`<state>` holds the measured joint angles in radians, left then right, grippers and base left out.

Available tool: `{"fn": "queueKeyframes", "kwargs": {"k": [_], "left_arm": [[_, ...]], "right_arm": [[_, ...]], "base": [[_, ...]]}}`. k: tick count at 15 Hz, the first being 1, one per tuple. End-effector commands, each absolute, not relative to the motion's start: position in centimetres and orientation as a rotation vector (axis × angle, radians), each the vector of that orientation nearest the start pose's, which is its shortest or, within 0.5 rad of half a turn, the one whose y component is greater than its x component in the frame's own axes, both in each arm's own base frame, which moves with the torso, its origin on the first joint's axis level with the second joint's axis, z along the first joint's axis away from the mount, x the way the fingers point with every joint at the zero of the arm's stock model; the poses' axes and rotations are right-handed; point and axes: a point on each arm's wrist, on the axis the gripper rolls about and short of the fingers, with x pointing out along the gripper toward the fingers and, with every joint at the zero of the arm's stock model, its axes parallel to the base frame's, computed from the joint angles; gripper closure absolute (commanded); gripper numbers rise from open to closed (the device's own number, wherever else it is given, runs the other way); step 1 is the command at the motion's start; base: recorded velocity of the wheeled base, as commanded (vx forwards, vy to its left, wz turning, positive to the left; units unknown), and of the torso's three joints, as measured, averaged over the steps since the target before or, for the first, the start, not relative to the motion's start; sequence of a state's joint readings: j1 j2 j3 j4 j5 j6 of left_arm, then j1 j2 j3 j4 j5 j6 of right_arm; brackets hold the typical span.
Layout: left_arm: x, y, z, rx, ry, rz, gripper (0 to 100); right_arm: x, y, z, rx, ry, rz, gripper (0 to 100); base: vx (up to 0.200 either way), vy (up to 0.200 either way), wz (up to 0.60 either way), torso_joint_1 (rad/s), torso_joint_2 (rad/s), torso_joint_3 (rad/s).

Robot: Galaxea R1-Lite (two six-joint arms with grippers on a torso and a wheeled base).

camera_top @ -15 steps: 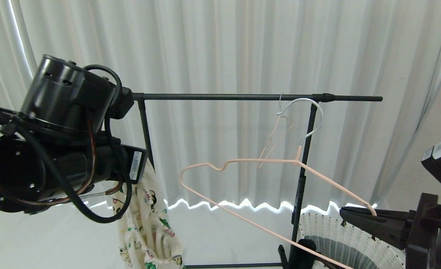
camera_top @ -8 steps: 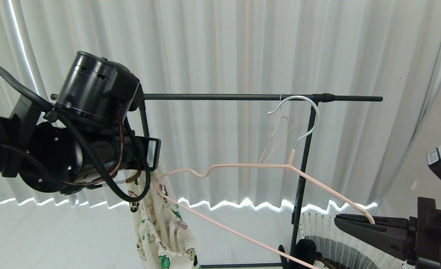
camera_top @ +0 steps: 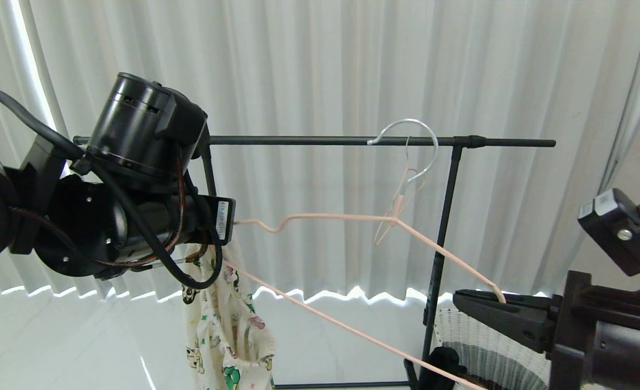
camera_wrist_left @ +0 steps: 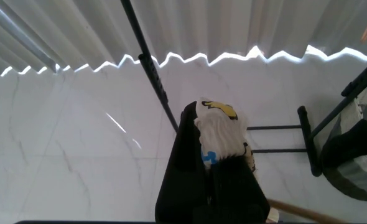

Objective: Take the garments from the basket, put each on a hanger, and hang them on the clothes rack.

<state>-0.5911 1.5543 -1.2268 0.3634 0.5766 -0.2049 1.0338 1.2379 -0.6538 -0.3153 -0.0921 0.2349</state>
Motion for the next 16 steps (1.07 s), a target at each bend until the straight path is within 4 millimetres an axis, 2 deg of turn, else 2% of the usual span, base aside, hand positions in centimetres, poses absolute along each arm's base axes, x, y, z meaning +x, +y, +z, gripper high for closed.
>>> {"fn": "queueKeyframes", "kwargs": {"k": [1, 5, 8, 10, 13, 14, 16], "left_arm": [[22.3, -13.6, 25.3, 0.184, 0.568, 0.053, 100], [22.1, -13.5, 25.4, 0.182, 0.562, 0.054, 100], [21.2, -14.5, 25.8, 0.150, 0.545, 0.008, 100], [20.2, -16.1, 26.6, 0.050, 0.518, -0.036, 100], [19.0, -17.6, 27.2, 0.031, 0.502, -0.115, 100], [18.4, -18.6, 28.2, -0.007, 0.481, -0.168, 100], [17.9, -19.5, 28.7, -0.027, 0.472, -0.223, 100]], "right_arm": [[11.3, 18.7, 20.6, 0.046, 0.376, 0.894, 100], [12.2, 20.1, 19.6, 0.039, 0.376, 0.867, 100], [12.8, 21.2, 19.3, 0.044, 0.370, 0.868, 100], [13.1, 22.2, 19.0, 0.047, 0.361, 0.881, 100], [13.3, 23.3, 18.9, 0.047, 0.361, 0.897, 100], [13.4, 23.9, 18.9, 0.048, 0.359, 0.902, 100], [13.6, 24.8, 19.1, 0.056, 0.344, 0.914, 100]], "base": [[0.000, 0.000, 0.00, 0.000, 0.00, 0.000], [0.000, 0.000, 0.00, 0.000, 0.00, 0.000], [0.000, 0.000, 0.00, 0.000, 0.00, 0.000], [0.000, 0.000, 0.00, 0.000, 0.00, 0.000], [0.000, 0.000, 0.00, 0.000, 0.00, 0.000], [0.000, 0.000, 0.00, 0.000, 0.00, 0.000], [0.000, 0.000, 0.00, 0.000, 0.00, 0.000]]}}
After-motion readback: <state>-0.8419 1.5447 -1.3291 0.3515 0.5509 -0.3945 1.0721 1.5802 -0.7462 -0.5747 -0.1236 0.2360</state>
